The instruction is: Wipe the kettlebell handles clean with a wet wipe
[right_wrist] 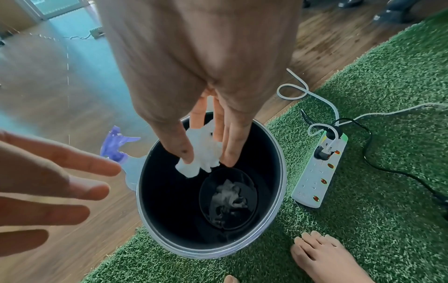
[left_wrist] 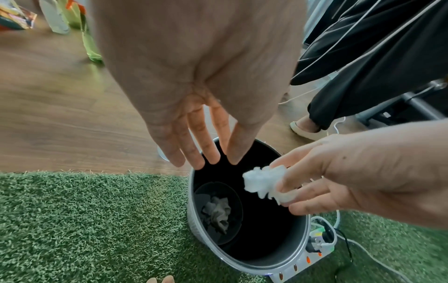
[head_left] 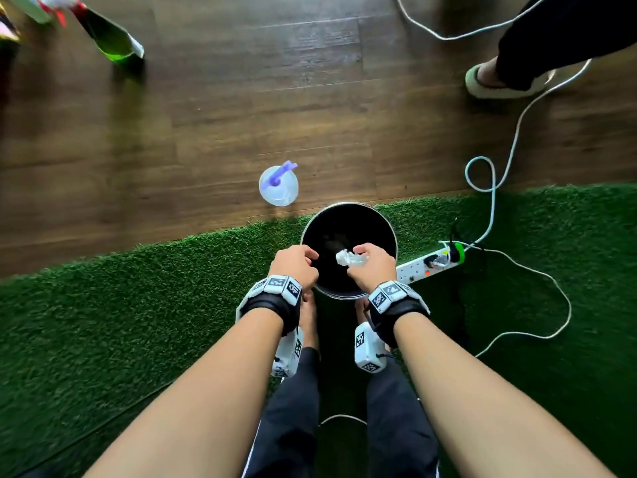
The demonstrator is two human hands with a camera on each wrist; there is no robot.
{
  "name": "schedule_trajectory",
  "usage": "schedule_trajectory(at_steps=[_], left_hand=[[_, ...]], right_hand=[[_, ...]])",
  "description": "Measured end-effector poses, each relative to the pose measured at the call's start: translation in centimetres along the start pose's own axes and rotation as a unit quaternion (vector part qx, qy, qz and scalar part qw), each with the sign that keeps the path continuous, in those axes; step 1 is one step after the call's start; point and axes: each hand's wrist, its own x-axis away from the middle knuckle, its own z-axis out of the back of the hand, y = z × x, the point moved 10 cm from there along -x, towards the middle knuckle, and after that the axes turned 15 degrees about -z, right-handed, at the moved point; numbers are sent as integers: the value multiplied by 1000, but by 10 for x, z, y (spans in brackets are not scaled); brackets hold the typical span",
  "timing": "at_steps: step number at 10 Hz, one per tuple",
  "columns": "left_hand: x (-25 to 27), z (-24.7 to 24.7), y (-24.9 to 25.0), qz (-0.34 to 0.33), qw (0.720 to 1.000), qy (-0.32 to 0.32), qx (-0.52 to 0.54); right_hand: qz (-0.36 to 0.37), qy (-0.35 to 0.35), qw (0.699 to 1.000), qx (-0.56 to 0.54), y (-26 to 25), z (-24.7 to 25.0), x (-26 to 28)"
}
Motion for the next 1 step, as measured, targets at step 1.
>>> schedule_trajectory(at_steps=[1], left_hand=[[-3,2,-2,-2,999,22,30]], right_hand=[[19,2,1000,-9,-9,-1,-7]])
